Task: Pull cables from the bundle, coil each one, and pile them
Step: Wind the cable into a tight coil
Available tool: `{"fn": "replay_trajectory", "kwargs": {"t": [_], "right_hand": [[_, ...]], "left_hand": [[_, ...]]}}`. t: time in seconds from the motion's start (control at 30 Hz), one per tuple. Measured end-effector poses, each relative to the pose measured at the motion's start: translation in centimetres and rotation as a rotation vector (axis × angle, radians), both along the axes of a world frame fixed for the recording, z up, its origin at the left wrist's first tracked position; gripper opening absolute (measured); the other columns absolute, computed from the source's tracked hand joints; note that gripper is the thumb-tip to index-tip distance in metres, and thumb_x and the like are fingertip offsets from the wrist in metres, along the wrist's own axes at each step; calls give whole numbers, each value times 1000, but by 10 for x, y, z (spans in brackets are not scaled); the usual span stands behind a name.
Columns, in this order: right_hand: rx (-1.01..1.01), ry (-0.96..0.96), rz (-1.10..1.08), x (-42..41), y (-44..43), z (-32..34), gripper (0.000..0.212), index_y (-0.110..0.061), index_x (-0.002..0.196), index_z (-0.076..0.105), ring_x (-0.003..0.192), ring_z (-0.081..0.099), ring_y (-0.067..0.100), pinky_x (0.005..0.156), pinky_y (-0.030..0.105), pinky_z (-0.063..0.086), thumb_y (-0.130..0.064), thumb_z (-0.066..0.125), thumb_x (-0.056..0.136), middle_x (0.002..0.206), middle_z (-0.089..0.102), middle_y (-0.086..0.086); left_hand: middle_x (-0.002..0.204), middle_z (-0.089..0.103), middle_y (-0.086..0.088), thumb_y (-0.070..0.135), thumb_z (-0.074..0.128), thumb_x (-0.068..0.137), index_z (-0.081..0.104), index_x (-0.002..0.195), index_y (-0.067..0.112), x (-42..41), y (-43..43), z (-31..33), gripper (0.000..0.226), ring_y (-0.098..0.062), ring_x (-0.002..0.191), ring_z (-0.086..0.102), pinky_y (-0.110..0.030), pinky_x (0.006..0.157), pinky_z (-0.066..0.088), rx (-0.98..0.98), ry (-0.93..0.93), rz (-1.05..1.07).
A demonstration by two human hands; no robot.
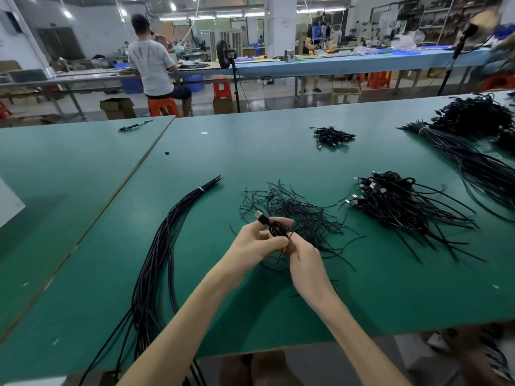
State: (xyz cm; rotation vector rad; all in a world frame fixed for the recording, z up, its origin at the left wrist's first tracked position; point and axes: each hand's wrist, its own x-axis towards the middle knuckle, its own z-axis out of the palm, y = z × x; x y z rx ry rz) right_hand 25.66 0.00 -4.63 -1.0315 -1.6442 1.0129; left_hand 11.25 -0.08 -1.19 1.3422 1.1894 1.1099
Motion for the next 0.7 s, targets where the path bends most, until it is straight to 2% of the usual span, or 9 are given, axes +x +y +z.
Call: {"fn": "replay_trajectory", "kwargs": {"t": [0.1,0.17,0.23,0.3,0.37,0.4,0.47,0.57,0.7], "right_hand": [[-5,-14,47,1,0,1,53,-31,107,69,101,69,0,87,12,50,10,36,101,99,75,-19],[-5,-13,81,1,-1,2,53,-29,114,70,106,67,-2,91,12,50,9,37,102,105,73,-25],[-16,11,118,0,-1,3,54,-24,128,68,114,65,-2,100,15,49,11,35,101,113,74,-21],[-23,33,140,-1,-2,2,58,-20,138,63,121,63,1,107,21,48,13,33,101,123,72,-13],[-22,41,148,-1,0,0,57,-18,140,61,123,62,3,109,23,47,14,33,102,127,71,-9],[-31,48,155,-1,1,-1,55,-17,139,61,123,63,4,109,24,47,13,33,102,126,71,-9],[-45,51,157,-1,2,-3,50,-14,132,65,120,65,5,108,27,49,11,34,103,122,73,-8],[-29,30,140,-1,1,-4,44,-14,124,69,115,67,4,103,23,51,7,36,105,115,75,-10],[-22,17,125,-2,1,-3,39,-15,123,69,113,67,5,98,19,52,2,37,107,114,74,-9]], "left_hand": [[84,52,-13,6,67,93,69,127,37,-7,0,-3,46,-17,79,51,-23,65,40,43,-4,-70],[81,55,-11,2,65,93,72,122,29,-9,-2,-4,40,-12,74,54,-16,66,42,80,-13,-86],[74,63,3,-5,63,93,73,113,15,-8,-1,-5,30,-8,71,58,-14,67,46,111,-27,-82],[70,63,12,-5,64,92,71,107,8,-10,1,-6,21,-11,68,56,-17,68,45,129,9,-69],[71,59,5,-3,65,91,73,104,10,-11,3,-5,20,-19,69,47,-28,69,41,148,65,-60],[71,56,1,-2,65,91,74,104,13,-12,3,-5,22,-21,69,44,-30,68,40,162,84,-63],[69,50,2,-3,63,90,74,107,15,-12,4,-6,27,-17,66,40,-26,66,39,183,85,-66],[65,45,2,0,64,90,73,110,21,-11,2,-8,30,-16,66,42,-19,66,42,180,55,-59],[72,55,-3,6,65,90,71,113,24,-10,1,-9,30,-16,70,49,-17,67,45,186,38,-55]]}}
